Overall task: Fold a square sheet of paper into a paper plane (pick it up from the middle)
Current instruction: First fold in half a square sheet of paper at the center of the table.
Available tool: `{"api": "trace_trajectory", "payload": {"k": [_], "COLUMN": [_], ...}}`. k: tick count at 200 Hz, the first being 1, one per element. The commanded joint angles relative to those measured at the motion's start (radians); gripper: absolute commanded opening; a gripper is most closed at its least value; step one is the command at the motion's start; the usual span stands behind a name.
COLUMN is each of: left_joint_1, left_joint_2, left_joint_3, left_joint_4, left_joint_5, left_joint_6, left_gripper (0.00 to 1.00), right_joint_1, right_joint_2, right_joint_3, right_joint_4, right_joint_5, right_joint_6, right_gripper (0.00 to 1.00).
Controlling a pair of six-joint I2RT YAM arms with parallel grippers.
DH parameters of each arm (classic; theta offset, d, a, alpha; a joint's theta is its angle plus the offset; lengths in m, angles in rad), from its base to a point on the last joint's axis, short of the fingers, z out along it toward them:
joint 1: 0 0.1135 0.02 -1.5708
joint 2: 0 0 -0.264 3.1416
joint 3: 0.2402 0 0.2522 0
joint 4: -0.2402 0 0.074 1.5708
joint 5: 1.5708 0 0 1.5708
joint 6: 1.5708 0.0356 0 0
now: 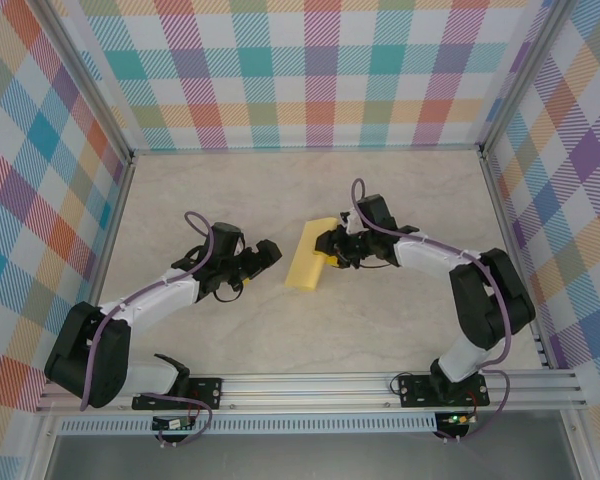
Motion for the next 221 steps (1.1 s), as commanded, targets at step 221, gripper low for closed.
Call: {"api": "trace_trajectory", "payload": {"k": [221], "left_joint_1": [-0.12], "left_joint_2": [0.294], "left_joint_3": [0.141], "left_joint_4": [0.077], "left_joint_5": [0.092], "left_joint_6": [-0.03], "left_gripper": [0.83], "right_joint_1": [-0.055], "right_joint_2": [0.167], "right_joint_3": [0.054], "right_joint_4": [-0.278], "right_joint_5": [0.04], "right_joint_6": [-0.289], "right_gripper": [0.54]}}
